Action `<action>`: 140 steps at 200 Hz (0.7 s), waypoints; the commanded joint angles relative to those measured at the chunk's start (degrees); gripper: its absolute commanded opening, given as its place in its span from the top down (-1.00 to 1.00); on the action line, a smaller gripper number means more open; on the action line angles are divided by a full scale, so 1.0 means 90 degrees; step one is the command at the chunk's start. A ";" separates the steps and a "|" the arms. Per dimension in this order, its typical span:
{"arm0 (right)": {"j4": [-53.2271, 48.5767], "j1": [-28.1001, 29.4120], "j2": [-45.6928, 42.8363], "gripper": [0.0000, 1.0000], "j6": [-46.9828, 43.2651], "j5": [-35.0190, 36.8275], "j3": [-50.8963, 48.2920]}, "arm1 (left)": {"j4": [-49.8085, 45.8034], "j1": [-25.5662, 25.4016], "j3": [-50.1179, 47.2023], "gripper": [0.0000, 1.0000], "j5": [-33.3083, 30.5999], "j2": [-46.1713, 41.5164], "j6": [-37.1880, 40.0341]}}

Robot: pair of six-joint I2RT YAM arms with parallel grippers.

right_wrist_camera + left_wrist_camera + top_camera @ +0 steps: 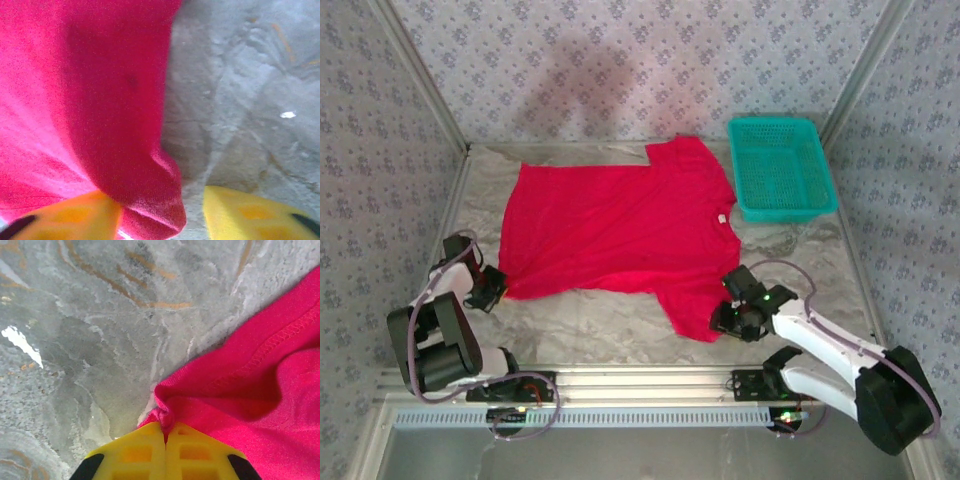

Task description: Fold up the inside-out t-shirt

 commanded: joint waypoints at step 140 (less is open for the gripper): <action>-0.1370 -0.1067 0.0344 1.00 -0.1502 0.0038 0.4544 | -0.1992 0.0035 0.3050 1.00 0.0273 -0.1511 0.0077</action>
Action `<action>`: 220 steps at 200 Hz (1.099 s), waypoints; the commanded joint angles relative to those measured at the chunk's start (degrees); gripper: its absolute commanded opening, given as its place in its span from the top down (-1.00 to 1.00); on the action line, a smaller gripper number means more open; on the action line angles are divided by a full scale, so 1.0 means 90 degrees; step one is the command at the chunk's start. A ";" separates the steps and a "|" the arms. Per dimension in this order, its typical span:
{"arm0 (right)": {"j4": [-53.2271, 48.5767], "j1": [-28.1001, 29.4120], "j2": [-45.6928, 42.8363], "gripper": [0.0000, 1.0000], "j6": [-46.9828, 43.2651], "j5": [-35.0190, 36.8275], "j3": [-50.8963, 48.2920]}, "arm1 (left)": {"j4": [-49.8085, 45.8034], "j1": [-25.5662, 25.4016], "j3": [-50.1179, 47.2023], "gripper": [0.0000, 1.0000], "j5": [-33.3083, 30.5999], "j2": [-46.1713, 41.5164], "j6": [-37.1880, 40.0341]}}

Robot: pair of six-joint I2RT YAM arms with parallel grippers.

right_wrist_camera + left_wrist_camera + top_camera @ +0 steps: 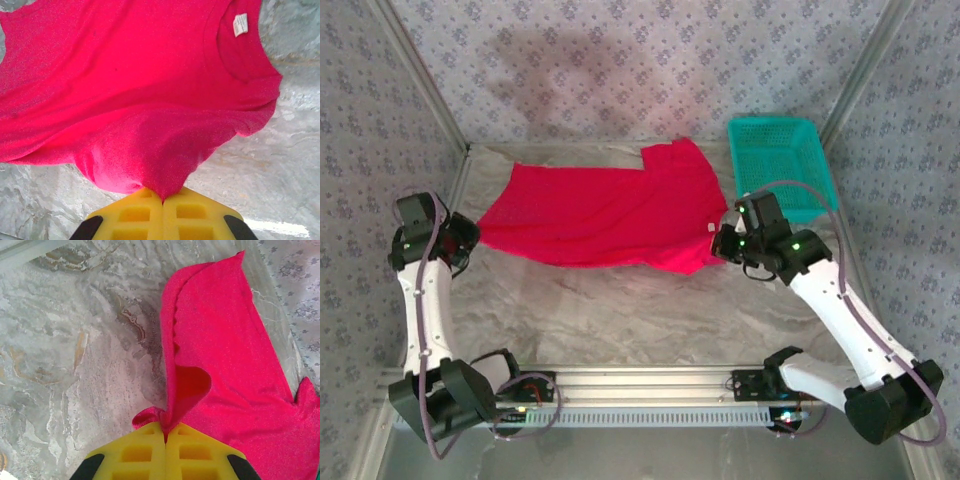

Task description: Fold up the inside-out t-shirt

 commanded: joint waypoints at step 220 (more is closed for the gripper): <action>0.0507 -0.1476 0.1253 1.00 -0.0836 -0.0405 -0.0372 | 0.0894 -0.1163 -0.0232 0.27 0.0098 0.2887 0.0346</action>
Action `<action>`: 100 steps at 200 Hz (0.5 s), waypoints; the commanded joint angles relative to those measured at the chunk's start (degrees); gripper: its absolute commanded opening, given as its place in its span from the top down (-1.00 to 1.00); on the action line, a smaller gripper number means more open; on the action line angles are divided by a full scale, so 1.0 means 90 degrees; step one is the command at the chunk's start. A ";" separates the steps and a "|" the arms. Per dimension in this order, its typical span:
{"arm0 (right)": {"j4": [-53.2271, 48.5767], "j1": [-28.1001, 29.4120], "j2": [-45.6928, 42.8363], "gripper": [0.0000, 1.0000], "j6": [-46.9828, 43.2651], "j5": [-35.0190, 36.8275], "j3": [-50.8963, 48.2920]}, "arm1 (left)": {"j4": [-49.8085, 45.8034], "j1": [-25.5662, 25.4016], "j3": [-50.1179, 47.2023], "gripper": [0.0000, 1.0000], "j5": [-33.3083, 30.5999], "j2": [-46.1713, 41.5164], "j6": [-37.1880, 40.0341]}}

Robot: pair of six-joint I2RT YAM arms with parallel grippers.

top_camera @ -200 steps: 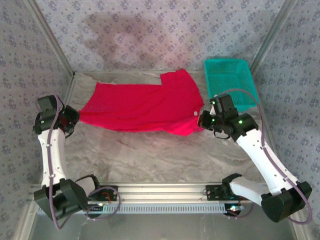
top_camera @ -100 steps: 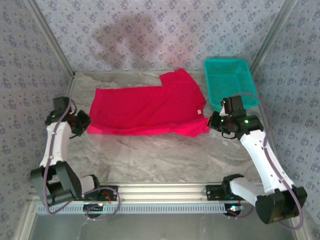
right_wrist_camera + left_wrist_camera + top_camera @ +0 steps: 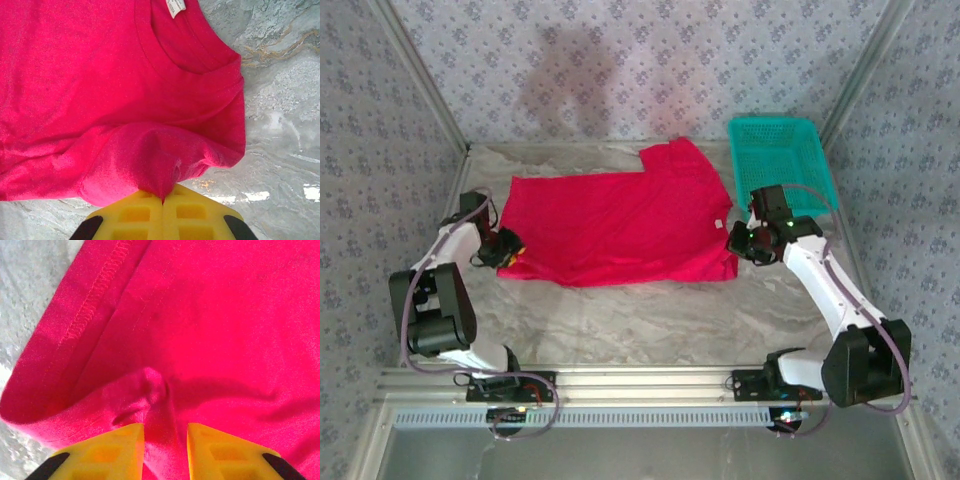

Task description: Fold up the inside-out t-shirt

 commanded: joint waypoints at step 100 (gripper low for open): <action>0.0056 0.0012 0.0008 1.00 -0.0033 -0.0190 0.0221 | 0.0127 0.0065 0.0212 0.10 -0.0199 0.0205 0.0058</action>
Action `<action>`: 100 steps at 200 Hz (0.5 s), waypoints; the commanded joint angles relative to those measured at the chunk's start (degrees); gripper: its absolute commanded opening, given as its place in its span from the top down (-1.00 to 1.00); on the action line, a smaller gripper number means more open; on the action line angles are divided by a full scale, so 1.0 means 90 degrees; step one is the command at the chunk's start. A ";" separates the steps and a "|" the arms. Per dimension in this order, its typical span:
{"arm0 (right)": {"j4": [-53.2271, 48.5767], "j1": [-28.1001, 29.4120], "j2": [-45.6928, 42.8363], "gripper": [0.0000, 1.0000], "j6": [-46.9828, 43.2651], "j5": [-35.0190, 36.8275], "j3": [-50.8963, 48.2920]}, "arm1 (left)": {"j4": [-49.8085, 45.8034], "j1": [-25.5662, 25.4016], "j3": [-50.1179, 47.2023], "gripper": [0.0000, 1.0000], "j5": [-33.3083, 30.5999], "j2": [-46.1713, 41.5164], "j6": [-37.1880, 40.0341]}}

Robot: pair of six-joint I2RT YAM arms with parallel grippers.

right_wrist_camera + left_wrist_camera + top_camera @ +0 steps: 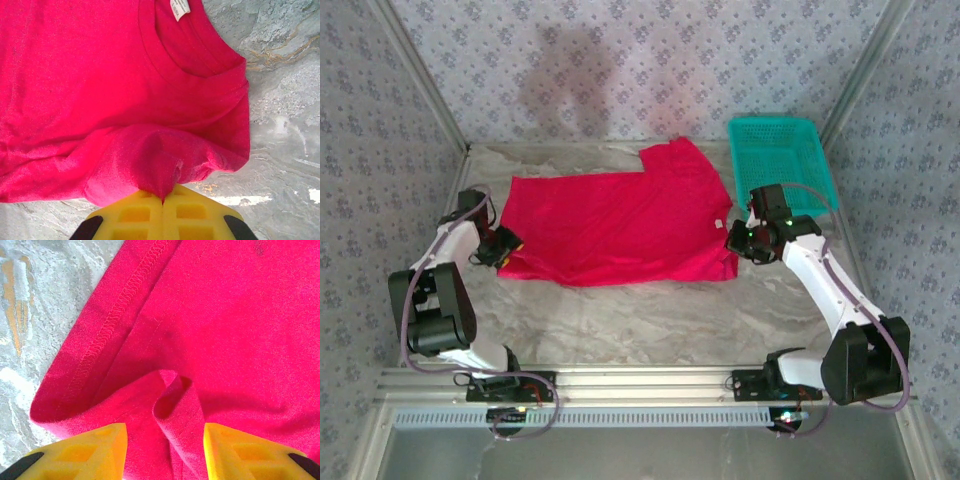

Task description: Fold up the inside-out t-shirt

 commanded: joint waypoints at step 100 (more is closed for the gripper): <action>-0.0247 0.0003 -0.0084 1.00 -0.0044 -0.0089 0.0417 | 0.0177 0.0053 0.0532 1.00 0.0420 0.0588 -0.0196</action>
